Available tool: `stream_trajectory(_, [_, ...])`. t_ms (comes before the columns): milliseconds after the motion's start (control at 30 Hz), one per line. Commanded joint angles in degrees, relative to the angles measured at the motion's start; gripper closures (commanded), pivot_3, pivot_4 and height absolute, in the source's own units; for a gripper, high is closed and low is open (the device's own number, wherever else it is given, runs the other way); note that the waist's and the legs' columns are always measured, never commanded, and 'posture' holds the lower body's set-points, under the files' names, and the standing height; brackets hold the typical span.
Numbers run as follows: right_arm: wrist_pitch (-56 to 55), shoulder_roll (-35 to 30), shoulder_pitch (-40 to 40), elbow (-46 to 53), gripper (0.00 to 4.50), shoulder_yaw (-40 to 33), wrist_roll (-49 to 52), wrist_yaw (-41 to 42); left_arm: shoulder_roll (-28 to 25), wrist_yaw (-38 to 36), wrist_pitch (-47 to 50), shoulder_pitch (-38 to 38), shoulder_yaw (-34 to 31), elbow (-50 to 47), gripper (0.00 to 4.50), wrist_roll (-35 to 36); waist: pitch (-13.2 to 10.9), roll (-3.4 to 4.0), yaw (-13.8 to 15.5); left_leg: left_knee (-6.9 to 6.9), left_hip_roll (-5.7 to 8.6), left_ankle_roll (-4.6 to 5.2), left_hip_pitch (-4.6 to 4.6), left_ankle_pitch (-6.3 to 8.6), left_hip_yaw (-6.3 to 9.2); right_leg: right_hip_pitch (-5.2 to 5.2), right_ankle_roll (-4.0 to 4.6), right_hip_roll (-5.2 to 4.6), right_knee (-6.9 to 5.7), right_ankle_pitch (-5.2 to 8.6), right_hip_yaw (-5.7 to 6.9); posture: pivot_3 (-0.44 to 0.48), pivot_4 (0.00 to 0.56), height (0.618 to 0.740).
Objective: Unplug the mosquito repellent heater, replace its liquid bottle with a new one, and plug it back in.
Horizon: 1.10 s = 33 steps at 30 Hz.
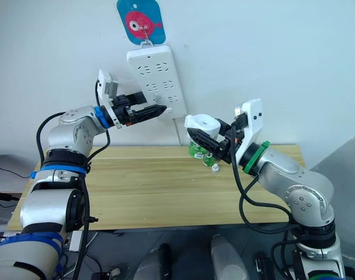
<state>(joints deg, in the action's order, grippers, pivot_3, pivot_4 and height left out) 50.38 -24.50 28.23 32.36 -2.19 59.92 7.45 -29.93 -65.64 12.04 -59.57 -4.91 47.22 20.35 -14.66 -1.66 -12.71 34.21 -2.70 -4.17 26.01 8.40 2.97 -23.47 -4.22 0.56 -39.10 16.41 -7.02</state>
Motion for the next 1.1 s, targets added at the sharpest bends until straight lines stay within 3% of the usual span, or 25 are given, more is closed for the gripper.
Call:
stream_trajectory(33, [-0.50, 0.18, 0.12, 2.80, 1.51, -1.73, 2.30, 0.17, 0.21, -0.37, -2.24, -2.66, -1.46, 1.14, 0.18, -0.16, 0.00, 0.00, 0.00, 0.01, 0.00, 0.00, 0.00, 0.00, 0.00, 0.00, 0.00, 0.00, -0.01, 0.00, 0.00, -0.296, 0.217, 0.740])
stream_trajectory(233, [-0.52, 0.17, 0.14, 2.77, 1.51, -1.52, 3.13, 0.24, 1.16, -0.78, -4.27, -3.51, -1.92, 3.95, 0.18, -0.38, 0.00, 0.00, 0.03, 0.08, 0.01, 0.00, 0.00, 0.00, 0.05, 0.05, -0.01, 0.00, -0.02, 0.00, 0.03, -0.300, 0.217, 0.740])
stream_trajectory(333, [-0.63, 0.22, 0.19, 2.74, 1.51, -1.52, 2.86, -0.31, 1.00, -2.33, -2.40, -2.73, -2.01, 2.23, 0.82, 0.41, 0.00, 0.00, -0.01, 0.10, 0.01, 0.00, 0.00, 0.00, 0.05, 0.05, -0.02, 0.00, -0.03, -0.01, 0.02, -0.300, 0.215, 0.740])
stream_trajectory(533, [-1.00, 0.20, 1.90, 1.78, 1.51, -0.90, 0.11, -1.43, -0.22, -2.55, -0.19, -1.15, -2.25, -0.49, 2.68, 0.12, 0.00, 0.00, -0.02, 0.09, 0.00, 0.00, 0.00, 0.00, 0.07, 0.05, 0.00, 0.00, -0.04, -0.02, 0.05, -0.287, 0.213, 0.740])
stream_trajectory(600, [-1.04, 0.00, 3.49, 1.50, 1.51, 0.31, -2.63, -1.91, -0.84, -2.63, 0.86, -0.31, -2.30, -2.00, 3.11, 0.14, 0.00, 0.00, -0.03, 0.09, 0.00, 0.00, 0.00, -0.01, 0.08, 0.05, 0.01, 0.00, -0.06, -0.02, 0.06, -0.287, 0.213, 0.740])
stream_trajectory(700, [-1.07, 0.08, 4.84, 1.07, 1.51, 1.48, -5.41, -1.54, -1.07, -2.52, 1.78, 0.49, -2.34, -3.62, 3.13, 0.11, 0.00, 0.00, -0.20, 0.18, 0.00, 0.00, -0.03, -0.01, 0.07, 0.05, -0.01, 0.00, -0.23, -0.01, 0.05, -0.269, 0.211, 0.740])
stream_trajectory(900, [-3.91, 3.98, 11.70, -4.06, 1.51, 11.54, -21.02, -3.53, -4.93, -3.57, 9.08, 3.30, -1.29, -12.57, 3.16, 0.63, 0.00, 0.00, -1.43, 0.46, -0.03, 0.00, -0.09, -0.01, 0.10, -0.03, -0.02, 0.08, -0.71, 0.01, 0.00, -0.254, 0.207, 0.740])
stream_trajectory(1100, [-7.15, 7.52, 14.66, -9.04, 1.51, 14.43, -29.12, -1.28, -6.74, -3.97, 13.45, 3.43, -1.19, -15.44, 3.16, 1.11, 0.00, 0.00, -1.48, 0.51, 0.00, -0.01, -0.05, -0.01, 0.13, -0.05, 0.00, 0.06, -0.78, 0.00, 0.02, -0.243, 0.207, 0.740])
